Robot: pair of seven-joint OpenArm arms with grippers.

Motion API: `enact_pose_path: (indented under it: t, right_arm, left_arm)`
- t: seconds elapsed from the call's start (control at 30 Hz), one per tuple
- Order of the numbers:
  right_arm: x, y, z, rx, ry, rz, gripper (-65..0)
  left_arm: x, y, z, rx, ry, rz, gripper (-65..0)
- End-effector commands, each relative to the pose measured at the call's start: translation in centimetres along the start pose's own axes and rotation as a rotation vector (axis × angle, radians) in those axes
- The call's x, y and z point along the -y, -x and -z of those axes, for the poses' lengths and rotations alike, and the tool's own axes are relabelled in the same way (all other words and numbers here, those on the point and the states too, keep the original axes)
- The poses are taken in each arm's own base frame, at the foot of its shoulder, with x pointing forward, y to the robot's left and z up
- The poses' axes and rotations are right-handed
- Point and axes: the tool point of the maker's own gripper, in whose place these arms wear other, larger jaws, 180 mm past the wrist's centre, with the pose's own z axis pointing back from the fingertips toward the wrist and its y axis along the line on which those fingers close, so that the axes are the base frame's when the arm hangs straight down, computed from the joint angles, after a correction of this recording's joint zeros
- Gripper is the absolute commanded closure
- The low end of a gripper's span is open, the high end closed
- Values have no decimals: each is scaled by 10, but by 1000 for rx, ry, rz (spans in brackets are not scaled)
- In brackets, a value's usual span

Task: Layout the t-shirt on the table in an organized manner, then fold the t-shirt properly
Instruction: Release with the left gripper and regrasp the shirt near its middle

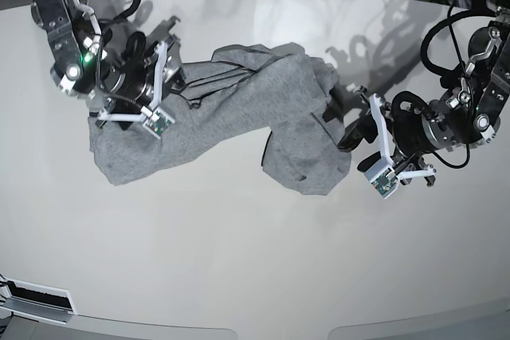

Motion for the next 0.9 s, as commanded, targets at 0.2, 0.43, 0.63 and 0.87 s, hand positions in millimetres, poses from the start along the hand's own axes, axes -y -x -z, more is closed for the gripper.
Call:
enact_pose_path:
  t: [0.2,0.43,0.63,0.87]
  right_arm:
    - [18,-24,0,60,83,-43,-284]
    - [3,-31,-4,64,20,-162,0]
    - [14,-83,-48,215,139,-247,0]
    - [53,-102,-78,284,333,-162,0]
  left_arm:
    - [-5,-9,-5,33,-10,5,-299]
    - [4,-11,0,43,9,-17,-299]
    - [51,-16,-6,39,245,-10,-299]
    - [103,-14,-21,82,501,-20,-299]
